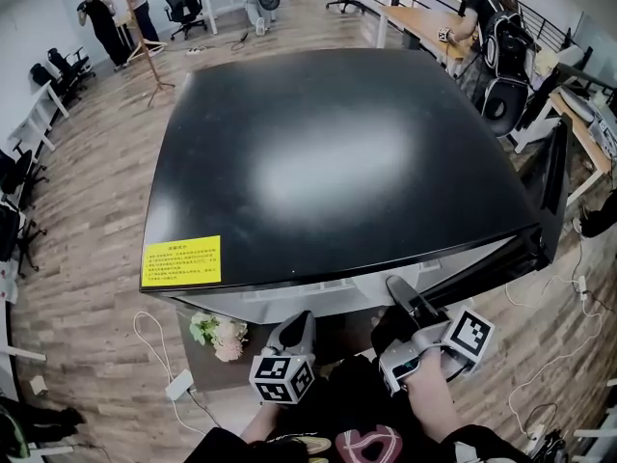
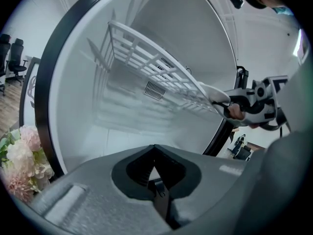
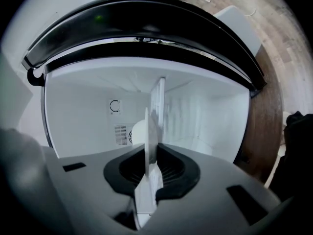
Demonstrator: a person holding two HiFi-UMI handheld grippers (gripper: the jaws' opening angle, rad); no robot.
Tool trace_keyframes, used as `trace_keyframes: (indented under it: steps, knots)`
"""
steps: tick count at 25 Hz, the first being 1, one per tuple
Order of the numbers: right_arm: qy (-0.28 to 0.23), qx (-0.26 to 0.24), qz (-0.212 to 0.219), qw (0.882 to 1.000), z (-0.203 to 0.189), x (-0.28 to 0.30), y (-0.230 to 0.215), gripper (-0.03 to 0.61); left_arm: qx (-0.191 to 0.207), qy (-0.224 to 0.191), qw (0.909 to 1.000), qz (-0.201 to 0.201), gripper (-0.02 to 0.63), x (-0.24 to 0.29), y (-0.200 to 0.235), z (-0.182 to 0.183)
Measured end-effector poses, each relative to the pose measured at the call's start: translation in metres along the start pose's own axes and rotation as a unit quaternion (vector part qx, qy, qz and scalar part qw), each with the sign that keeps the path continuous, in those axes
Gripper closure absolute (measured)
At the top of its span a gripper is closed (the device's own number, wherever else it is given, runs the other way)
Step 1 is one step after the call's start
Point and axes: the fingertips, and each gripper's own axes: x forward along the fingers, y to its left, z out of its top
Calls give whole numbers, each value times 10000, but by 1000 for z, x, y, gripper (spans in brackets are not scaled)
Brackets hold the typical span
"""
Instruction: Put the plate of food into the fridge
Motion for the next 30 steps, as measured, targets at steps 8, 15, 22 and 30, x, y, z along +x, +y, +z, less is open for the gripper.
trace_keyframes:
  steps: [8, 15, 22, 30]
  knots:
    - [88, -19, 324, 9994, 0, 2, 5, 508, -10, 42, 10000, 39, 606, 0, 4, -2]
    - [104, -100, 607, 9981, 1, 1, 15, 420, -41, 66, 9999, 80, 606, 1, 6, -4]
    - [153, -251, 745, 9968, 1, -1, 20, 332, -60, 40, 9999, 115, 606, 0, 7, -5]
    - [111, -178, 810, 9965, -2, -7, 16, 269, -28, 48, 9999, 89, 606, -3, 6, -6]
